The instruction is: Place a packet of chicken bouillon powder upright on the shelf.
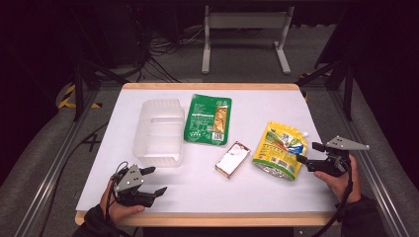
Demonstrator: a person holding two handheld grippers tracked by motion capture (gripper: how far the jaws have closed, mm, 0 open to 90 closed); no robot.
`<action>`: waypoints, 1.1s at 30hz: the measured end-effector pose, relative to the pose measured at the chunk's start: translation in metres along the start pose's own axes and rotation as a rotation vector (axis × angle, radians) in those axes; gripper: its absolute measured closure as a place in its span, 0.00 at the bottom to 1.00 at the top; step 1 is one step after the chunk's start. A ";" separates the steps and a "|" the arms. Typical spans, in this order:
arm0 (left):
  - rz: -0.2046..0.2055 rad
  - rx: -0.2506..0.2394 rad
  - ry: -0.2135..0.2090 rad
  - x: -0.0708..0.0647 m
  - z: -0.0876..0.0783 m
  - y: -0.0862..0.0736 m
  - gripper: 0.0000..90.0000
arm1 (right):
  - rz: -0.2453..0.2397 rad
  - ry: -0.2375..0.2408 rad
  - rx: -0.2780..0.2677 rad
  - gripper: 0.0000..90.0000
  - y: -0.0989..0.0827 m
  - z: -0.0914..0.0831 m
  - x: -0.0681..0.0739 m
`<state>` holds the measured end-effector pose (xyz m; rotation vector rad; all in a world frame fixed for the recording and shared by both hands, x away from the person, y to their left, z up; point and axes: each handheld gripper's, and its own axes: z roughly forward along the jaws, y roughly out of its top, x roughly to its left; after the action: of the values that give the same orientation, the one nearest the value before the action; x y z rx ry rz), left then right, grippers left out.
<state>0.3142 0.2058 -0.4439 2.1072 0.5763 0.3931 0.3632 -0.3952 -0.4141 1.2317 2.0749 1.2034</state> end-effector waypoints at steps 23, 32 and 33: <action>0.028 0.019 -0.032 -0.009 0.005 0.002 0.25 | 0.287 0.079 0.082 0.14 0.000 0.035 -0.042; 0.036 0.023 -0.038 -0.012 0.006 0.003 0.25 | 0.362 0.214 0.108 0.16 0.004 0.055 -0.041; 0.035 0.023 -0.039 -0.012 0.007 0.003 0.25 | 0.363 0.213 0.104 0.19 0.005 0.057 -0.039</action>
<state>0.3082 0.1932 -0.4456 2.1446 0.5243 0.3661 0.4262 -0.4011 -0.4422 1.6461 2.1472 1.4545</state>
